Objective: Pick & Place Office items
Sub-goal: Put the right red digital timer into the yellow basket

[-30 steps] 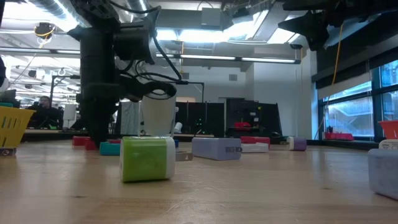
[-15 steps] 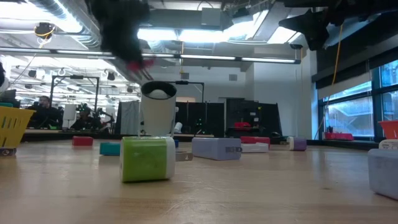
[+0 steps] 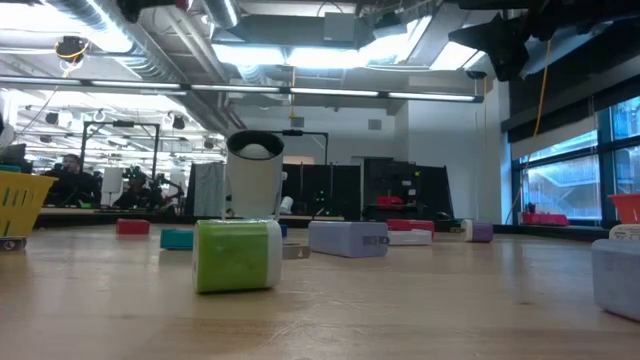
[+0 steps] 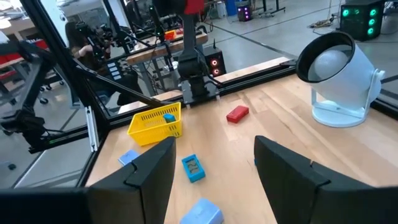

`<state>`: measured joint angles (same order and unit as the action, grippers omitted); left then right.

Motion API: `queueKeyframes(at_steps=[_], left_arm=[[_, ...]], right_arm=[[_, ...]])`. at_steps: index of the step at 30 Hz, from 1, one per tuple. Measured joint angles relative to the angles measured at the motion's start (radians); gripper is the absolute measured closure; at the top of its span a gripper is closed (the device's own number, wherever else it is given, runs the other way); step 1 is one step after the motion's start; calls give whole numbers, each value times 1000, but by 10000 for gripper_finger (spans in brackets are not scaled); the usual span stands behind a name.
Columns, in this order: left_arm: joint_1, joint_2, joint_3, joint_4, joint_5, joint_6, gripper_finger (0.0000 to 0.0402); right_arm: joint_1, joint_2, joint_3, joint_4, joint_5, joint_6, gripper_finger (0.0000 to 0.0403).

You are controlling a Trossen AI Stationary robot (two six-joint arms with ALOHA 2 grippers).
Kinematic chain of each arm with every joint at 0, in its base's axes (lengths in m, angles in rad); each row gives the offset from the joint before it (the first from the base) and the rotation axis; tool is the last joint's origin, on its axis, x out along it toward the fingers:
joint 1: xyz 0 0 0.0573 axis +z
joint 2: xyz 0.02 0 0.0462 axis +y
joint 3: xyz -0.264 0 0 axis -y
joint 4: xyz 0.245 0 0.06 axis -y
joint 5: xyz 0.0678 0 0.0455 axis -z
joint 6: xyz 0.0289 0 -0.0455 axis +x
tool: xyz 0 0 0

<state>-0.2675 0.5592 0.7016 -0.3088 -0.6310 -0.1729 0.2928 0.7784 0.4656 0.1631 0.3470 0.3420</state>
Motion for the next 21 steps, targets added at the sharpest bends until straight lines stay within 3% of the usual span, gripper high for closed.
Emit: queueKeyframes(at_steps=[9,15,21], left_arm=[[-129,-234,-175,82,-35,83,246],[-185,-346,-224,72,41,108,246],[-211,-370,-247,65,98,99,247]], right_arm=[[0,0,0,1,1,36,183],[0,0,0,7,3,36,183],[0,0,0,8,3,36,183]])
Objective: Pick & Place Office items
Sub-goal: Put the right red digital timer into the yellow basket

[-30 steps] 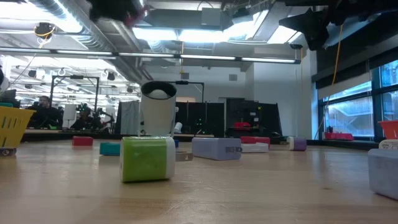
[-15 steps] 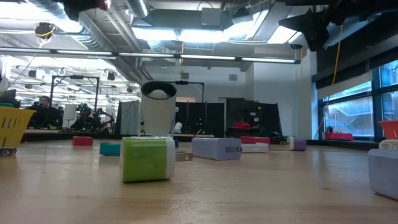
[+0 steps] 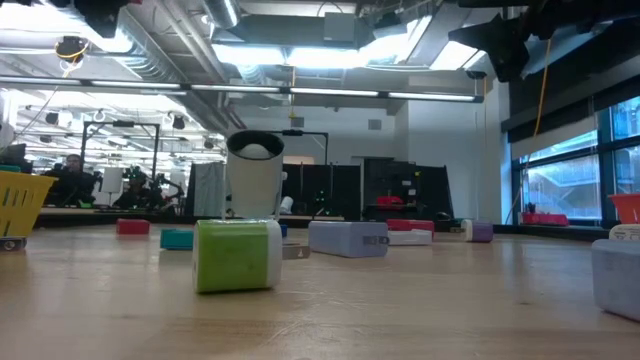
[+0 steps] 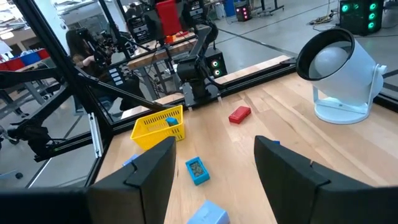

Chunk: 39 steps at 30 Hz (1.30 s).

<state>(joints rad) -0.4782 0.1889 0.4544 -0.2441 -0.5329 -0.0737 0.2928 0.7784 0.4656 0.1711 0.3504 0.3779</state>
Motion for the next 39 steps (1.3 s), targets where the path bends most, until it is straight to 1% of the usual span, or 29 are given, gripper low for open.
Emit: queueKeyframes(at_steps=[2,7,9,12,16,19,24,26,33,39], left_arm=[[-1,7,0,1,61,-17,247],[-1,15,0,0,126,-38,245],[-1,15,1,-9,192,-62,246],[-1,19,33,-72,313,-188,246],[-1,62,91,-182,325,-395,246],[-1,145,144,-294,336,-506,247],[-1,306,228,-454,440,-606,246],[-1,364,249,-495,476,-656,247],[-1,549,255,-525,628,-835,247],[-29,694,255,-523,717,-949,247]], right_arm=[[0,0,0,0,0,0,183],[0,0,0,3,0,0,183],[0,0,0,3,0,0,183],[0,0,0,4,0,7,183],[0,0,0,6,0,24,183],[0,0,0,8,0,28,183],[0,0,0,8,0,52,183],[0,0,0,8,0,60,183],[0,0,0,8,0,62,183],[0,0,0,-27,-4,64,183]])
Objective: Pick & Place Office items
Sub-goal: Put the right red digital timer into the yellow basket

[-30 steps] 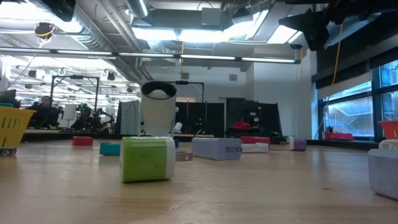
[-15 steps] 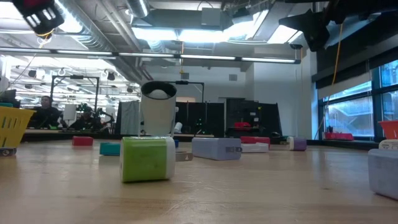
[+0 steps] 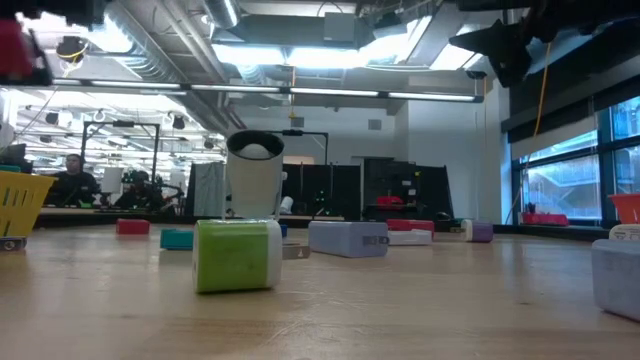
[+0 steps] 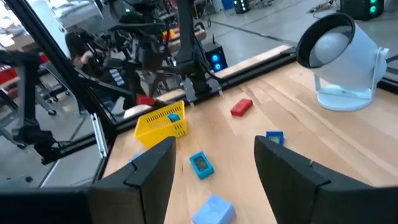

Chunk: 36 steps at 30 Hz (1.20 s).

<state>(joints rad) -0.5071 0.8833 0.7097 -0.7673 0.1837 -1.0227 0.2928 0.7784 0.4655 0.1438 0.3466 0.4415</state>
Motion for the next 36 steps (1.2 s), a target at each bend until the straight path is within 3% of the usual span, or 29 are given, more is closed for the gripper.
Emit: queueKeyframes(at_steps=[9,17,24,36], left_arm=[[-69,188,0,0,46,-115,247],[-103,314,0,-23,29,-117,247],[-124,385,0,-53,75,-116,247],[-100,496,0,-94,-10,39,247]], right_arm=[[0,0,0,-44,-32,-3,183],[0,0,0,-56,-49,-8,183],[0,0,0,-55,-76,-11,183],[0,0,0,-55,-76,-16,183]])
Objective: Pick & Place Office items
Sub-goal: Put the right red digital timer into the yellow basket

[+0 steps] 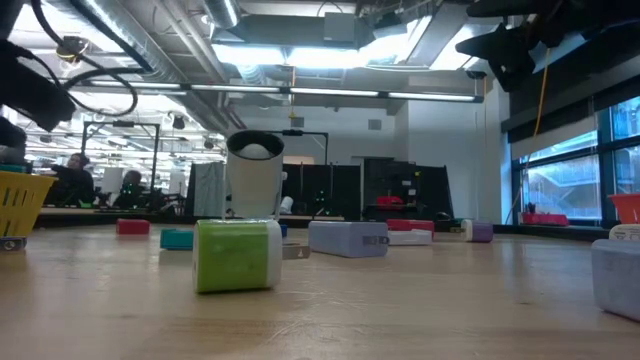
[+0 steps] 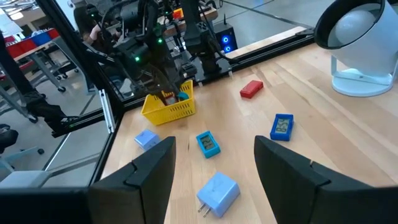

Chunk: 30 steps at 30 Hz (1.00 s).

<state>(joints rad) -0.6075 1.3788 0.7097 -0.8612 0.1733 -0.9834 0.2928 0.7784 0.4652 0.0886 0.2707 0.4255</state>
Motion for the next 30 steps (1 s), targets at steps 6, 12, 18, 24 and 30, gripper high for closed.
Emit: queueKeyframes(at_steps=[6,12,18,24,30], left_arm=[[12,27,0,0,-37,59,247],[12,27,0,-2,-77,66,247],[16,27,0,-1,-77,71,248],[16,27,0,2,-65,65,245],[16,27,0,14,-42,50,235]], right_arm=[[0,0,0,0,0,-3,183],[0,0,0,0,0,-3,183],[0,0,0,0,0,-2,183],[0,0,0,0,0,-2,183],[0,0,0,0,0,1,183]])
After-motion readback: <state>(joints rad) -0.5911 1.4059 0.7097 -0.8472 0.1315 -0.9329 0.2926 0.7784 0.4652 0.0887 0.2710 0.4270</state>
